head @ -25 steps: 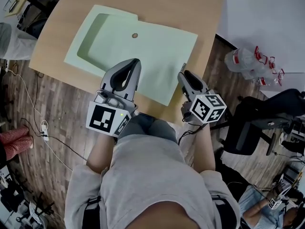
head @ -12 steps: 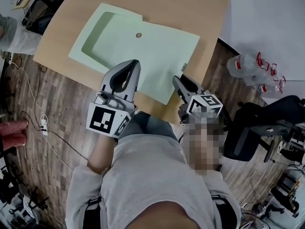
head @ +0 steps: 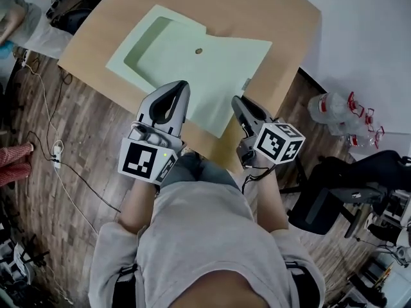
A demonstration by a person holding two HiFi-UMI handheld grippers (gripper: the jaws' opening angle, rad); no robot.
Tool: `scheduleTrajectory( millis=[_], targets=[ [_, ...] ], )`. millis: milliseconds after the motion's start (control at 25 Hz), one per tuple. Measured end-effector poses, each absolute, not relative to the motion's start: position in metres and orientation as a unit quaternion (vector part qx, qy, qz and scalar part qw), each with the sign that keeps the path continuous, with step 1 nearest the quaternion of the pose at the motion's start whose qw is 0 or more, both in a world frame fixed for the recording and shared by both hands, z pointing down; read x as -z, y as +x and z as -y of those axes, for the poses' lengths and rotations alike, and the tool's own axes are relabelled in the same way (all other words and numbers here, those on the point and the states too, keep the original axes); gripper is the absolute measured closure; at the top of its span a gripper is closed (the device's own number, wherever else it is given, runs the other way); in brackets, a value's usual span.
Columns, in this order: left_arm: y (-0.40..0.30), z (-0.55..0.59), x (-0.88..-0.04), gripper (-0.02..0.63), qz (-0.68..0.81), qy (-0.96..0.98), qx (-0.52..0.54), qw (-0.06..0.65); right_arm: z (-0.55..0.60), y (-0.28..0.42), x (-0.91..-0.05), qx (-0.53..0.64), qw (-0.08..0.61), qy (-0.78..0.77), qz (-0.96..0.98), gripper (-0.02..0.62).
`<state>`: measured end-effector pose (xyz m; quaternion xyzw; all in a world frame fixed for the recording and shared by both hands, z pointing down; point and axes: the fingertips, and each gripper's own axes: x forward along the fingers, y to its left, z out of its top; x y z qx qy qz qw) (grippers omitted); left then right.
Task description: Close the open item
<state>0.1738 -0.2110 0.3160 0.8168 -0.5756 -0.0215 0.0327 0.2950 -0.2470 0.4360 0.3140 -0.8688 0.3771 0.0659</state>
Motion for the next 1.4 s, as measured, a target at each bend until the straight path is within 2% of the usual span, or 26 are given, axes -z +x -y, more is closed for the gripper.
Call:
scheduleTrajectory(
  millis=[680,1400],
  targets=[
    [0.106,0.191,-0.296,0.594,0.635,0.772,0.021,-0.013,0.262,0.240,-0.386,-0.345,0.056,0.322,0.880,0.532],
    [-0.049,0.194,-0.302,0.592,0.548,0.836,0.032,0.006,0.276,0.148,-0.351,-0.318,-0.008,0.472,0.823,0.548]
  ],
)
